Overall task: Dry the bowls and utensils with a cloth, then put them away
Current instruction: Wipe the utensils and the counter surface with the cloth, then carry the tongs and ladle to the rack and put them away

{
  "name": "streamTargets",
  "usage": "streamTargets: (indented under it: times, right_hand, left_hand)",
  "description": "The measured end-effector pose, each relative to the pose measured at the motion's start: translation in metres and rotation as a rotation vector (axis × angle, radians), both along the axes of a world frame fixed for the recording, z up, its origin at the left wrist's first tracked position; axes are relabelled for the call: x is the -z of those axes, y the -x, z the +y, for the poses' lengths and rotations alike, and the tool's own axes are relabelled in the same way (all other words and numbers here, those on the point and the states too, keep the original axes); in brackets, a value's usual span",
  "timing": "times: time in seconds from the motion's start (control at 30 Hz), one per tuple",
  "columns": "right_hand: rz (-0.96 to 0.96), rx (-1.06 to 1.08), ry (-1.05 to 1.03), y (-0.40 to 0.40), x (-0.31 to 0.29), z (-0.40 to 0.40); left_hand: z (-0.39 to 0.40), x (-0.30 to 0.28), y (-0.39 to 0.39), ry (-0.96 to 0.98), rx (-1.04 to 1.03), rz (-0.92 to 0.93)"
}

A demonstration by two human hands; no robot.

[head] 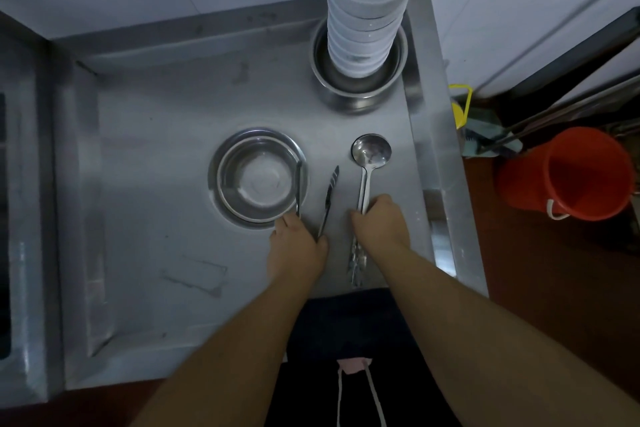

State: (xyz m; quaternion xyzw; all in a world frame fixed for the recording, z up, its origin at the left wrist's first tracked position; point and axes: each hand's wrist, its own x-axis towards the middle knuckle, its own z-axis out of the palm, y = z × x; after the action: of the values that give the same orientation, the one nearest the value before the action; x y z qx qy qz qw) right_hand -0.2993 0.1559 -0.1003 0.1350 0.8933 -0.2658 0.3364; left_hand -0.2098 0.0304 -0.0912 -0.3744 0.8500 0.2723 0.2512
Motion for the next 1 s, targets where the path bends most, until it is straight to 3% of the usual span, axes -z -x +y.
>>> streamTargets:
  times: [0.4,0.77,1.0]
  right_hand:
    - [0.006,-0.007,-0.156,-0.001,0.008,-0.021]
    - [-0.029,0.117,-0.138,0.001,-0.006,-0.016]
    - [-0.018,-0.056,-0.134,-0.026,-0.053,-0.008]
  left_hand:
    - [-0.031,-0.014,-0.049,-0.068,-0.133,0.055]
    - [-0.055,-0.04,-0.072,-0.056,-0.101,0.09]
    - [-0.067,-0.071,-0.081,-0.038,-0.092,0.108]
